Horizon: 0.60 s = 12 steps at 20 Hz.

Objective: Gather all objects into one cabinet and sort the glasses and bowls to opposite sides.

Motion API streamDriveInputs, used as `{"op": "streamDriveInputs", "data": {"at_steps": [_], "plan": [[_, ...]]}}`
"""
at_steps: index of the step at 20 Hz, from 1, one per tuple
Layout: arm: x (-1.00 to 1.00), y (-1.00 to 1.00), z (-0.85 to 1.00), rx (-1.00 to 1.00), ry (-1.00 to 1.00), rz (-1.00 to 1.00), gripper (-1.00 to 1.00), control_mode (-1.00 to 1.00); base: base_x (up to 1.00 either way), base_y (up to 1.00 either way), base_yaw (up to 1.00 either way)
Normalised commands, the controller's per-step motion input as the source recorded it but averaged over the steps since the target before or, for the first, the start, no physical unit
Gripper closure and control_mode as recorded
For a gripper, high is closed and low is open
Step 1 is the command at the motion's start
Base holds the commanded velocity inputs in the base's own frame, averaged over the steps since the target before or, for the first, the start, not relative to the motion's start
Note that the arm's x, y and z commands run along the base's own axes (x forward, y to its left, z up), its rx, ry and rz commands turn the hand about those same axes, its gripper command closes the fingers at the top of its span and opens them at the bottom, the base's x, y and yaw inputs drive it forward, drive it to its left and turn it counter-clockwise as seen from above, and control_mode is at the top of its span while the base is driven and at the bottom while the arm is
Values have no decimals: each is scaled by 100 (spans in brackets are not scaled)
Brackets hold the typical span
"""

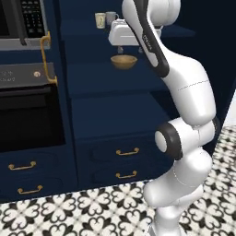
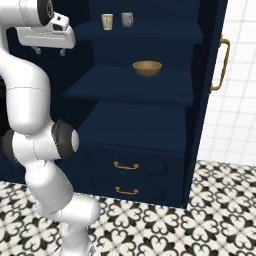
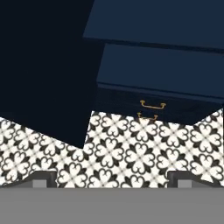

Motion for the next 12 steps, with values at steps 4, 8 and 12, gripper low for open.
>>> {"op": "streamDriveInputs", "data": {"at_steps": [4,8,12], "plan": [[0,0,0,0,0,0,-100,100,-42,0,0],[0,0,0,0,0,0,-100,100,0,0,19],[0,0,0,0,0,0,-100,100,0,0,27]]}}
